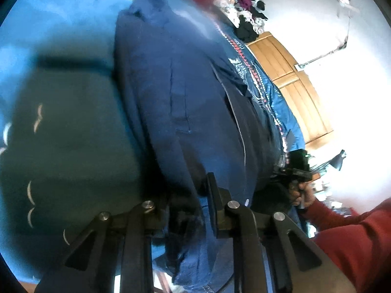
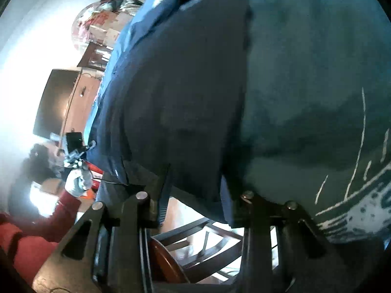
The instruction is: Fold large clothes
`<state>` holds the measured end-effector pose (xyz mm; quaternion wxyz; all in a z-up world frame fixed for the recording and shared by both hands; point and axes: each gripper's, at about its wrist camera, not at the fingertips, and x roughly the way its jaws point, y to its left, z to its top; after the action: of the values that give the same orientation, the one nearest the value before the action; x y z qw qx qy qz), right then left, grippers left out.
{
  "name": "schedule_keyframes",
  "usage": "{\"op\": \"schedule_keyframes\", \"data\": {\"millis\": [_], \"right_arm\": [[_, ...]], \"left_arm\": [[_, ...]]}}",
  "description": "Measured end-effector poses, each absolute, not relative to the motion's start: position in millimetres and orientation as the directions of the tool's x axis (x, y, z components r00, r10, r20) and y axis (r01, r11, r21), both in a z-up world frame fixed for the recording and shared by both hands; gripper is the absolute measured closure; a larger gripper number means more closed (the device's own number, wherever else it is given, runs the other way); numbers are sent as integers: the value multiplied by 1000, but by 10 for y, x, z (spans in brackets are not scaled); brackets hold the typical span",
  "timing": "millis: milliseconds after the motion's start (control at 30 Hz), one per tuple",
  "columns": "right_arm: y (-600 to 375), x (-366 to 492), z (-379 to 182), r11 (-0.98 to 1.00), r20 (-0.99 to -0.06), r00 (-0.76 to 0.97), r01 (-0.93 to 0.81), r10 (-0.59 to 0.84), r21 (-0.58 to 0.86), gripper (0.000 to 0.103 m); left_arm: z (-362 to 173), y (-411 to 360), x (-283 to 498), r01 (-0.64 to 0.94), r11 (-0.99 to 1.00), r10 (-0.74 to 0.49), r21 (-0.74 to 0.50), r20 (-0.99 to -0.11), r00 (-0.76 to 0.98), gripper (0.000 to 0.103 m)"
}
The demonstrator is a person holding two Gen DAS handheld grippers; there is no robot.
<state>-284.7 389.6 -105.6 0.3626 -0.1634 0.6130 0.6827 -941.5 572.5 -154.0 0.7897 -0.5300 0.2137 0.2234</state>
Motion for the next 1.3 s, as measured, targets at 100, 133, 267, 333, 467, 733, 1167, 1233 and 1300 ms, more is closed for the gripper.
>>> {"op": "schedule_keyframes", "data": {"millis": [100,133,267,333,467,733,1167,1233,1300], "right_arm": [[3904,-2784,-1081,41,-643,-707,-663,294,748,68],[3883,-2814,-1042,27,-651,-703,-673,288,739,68],[3838,-2836,-1061,38,-666,-692,-685,278,728,66],[3862,-2880,-971,22,-707,-652,-731,273,682,91],[3716,-2765,-395,-48,-544,-731,-613,412,788,102],[4393,-2520,327,-149,-298,-758,-458,580,876,102],[7316,-1731,-350,7,-563,-621,-669,546,743,95],[7411,-1728,-592,21,-602,-612,-692,513,722,91],[7406,-1727,-674,7,-583,-626,-678,518,735,57]], "left_arm": [[-1656,5796,-9457,-548,312,87,-776,-551,830,79],[-1632,5788,-9442,-554,318,85,-769,-559,825,82],[-1560,5719,-9369,-562,347,87,-751,-571,816,82],[-1593,5745,-9380,-557,332,97,-761,-560,823,85],[-1251,5702,-9501,-441,306,203,-844,-395,896,89],[-372,6355,-9422,-268,391,348,-881,-129,929,88],[-942,9349,-8534,-573,239,379,-784,-468,799,69],[-1453,9634,-8423,-655,143,341,-742,-585,736,69],[-1675,9724,-8409,-624,114,339,-773,-561,756,69]]}}
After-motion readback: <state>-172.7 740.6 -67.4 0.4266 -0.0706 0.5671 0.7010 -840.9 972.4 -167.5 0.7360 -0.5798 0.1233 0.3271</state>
